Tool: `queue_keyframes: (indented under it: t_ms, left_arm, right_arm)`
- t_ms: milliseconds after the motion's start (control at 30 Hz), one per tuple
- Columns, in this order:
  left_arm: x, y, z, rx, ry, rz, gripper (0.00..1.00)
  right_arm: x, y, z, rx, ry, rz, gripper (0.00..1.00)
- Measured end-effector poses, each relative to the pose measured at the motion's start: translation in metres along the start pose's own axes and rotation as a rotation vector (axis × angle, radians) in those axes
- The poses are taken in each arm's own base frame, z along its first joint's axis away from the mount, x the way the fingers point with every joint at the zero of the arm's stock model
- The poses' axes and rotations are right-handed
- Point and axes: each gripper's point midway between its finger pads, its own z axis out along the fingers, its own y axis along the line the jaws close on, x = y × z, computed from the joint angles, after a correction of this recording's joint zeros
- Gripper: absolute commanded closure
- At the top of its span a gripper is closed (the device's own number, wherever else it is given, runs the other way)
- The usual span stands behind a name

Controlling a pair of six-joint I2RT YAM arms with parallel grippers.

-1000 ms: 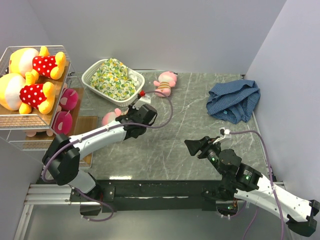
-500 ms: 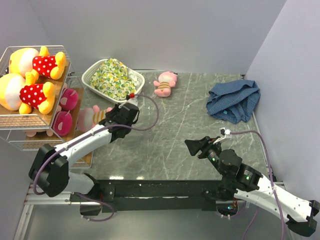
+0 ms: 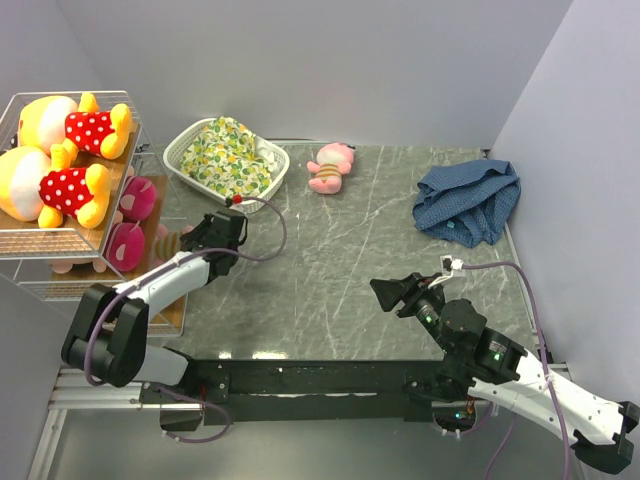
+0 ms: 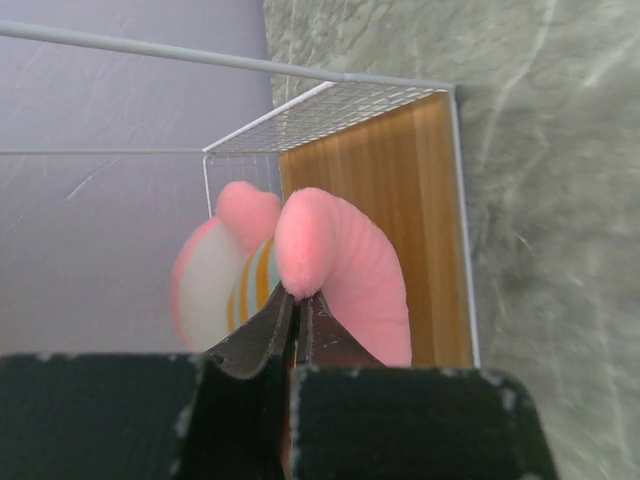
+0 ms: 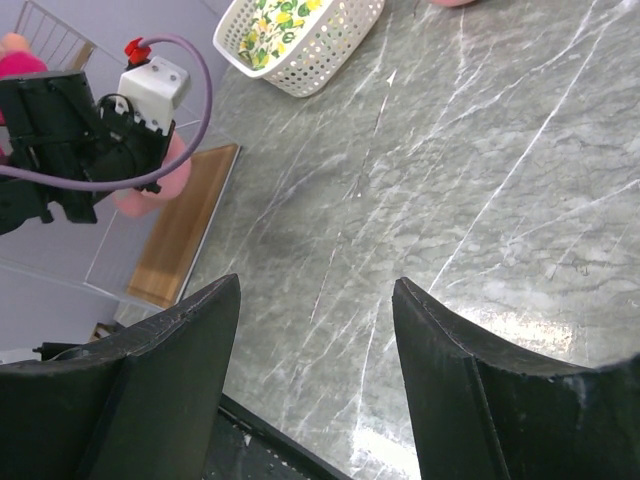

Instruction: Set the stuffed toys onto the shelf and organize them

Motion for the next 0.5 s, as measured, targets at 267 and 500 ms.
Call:
queue_keyframes:
  t_ms: [267,500]
  left_arm:
    - [0.008,0.000,0.027,0.018,0.024,0.041,0.99]
    - [0.010,0.002,0.046,0.020,0.024,0.031,0.99]
  right_arm:
    - [-0.009,0.004,-0.006,-0.029,-0.033,0.023,0.30]
    - [-0.011,0.003,-0.007,-0.029,-0.042,0.019,0.29]
